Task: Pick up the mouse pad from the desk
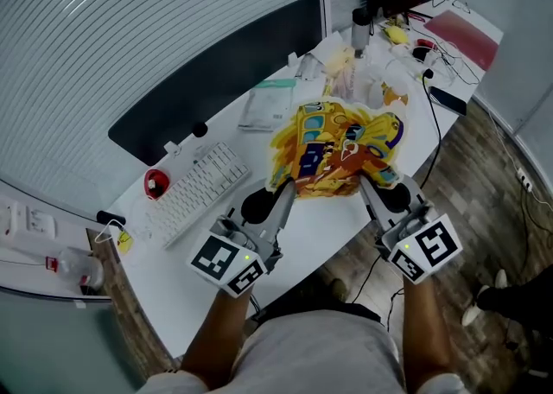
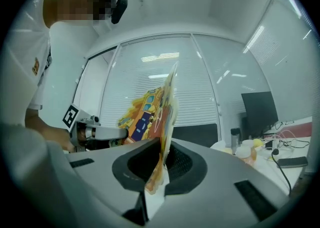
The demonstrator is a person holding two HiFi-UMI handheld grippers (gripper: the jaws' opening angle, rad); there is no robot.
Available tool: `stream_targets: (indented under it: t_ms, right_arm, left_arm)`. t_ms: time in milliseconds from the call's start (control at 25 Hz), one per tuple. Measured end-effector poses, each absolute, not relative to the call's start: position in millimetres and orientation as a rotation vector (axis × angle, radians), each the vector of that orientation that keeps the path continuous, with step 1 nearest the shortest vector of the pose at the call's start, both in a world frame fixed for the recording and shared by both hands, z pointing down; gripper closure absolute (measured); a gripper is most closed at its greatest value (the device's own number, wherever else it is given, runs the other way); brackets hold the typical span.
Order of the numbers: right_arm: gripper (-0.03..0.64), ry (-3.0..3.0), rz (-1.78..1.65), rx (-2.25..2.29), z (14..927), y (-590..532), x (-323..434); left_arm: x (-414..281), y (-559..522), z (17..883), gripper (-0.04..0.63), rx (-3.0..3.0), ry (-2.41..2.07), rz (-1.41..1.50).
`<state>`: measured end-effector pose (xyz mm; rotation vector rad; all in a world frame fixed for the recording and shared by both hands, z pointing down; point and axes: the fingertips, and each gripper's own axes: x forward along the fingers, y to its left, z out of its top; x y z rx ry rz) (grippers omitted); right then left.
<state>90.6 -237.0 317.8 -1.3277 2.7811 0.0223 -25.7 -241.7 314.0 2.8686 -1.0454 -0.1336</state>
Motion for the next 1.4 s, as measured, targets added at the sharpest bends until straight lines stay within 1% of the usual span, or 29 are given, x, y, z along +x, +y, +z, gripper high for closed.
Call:
stream_targets:
  t_ms: [1400]
  right_arm:
    - [0.595, 2.772, 0.062, -1.371, 307, -231, 89]
  left_arm:
    - [-25, -231, 303, 0.572, 2.896, -1.081, -0.17]
